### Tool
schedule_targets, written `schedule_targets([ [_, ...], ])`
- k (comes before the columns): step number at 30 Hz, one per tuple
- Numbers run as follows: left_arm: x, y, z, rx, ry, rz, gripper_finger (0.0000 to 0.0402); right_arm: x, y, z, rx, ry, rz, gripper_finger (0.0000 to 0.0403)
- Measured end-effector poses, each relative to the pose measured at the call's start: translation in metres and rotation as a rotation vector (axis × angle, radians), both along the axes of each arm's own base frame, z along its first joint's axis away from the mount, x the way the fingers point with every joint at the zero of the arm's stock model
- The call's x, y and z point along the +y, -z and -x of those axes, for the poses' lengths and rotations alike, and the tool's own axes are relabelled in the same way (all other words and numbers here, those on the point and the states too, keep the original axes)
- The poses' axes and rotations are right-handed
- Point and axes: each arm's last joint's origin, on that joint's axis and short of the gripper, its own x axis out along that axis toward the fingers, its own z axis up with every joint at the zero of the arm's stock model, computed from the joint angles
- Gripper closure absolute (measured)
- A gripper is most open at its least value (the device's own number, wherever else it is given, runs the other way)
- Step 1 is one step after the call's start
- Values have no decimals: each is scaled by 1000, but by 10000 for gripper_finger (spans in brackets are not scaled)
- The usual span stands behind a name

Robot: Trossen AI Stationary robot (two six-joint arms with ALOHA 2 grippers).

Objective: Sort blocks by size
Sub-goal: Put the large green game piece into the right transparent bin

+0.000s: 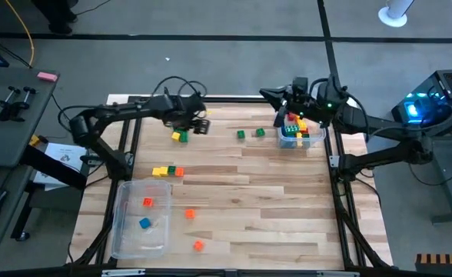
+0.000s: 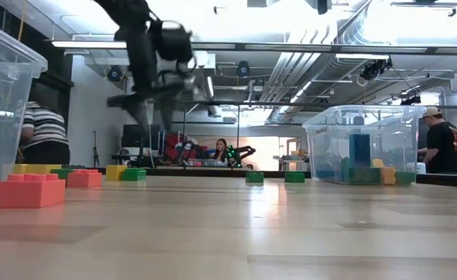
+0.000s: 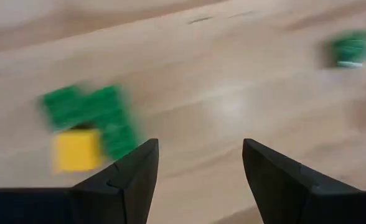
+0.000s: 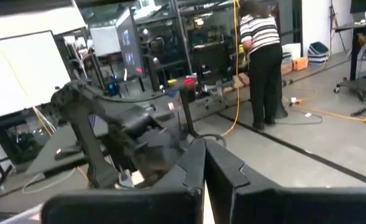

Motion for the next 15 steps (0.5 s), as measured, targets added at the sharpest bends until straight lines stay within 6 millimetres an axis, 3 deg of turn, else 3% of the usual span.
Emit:
schedule_targets([
  [6, 19, 21, 11, 150, 28, 45, 202, -3, 10, -13, 43, -2, -12, 402],
  [9, 22, 33, 8, 210, 65, 52, 262, -4, 14, -17, 56, -4, -19, 402],
  [12, 21, 46, 3, 249, 83, 67, 367, -5, 15, -18, 61, -5, -22, 402],
  [15, 22, 52, -1, 253, 78, 55, 386, -5, 14, -17, 55, -5, -22, 402],
])
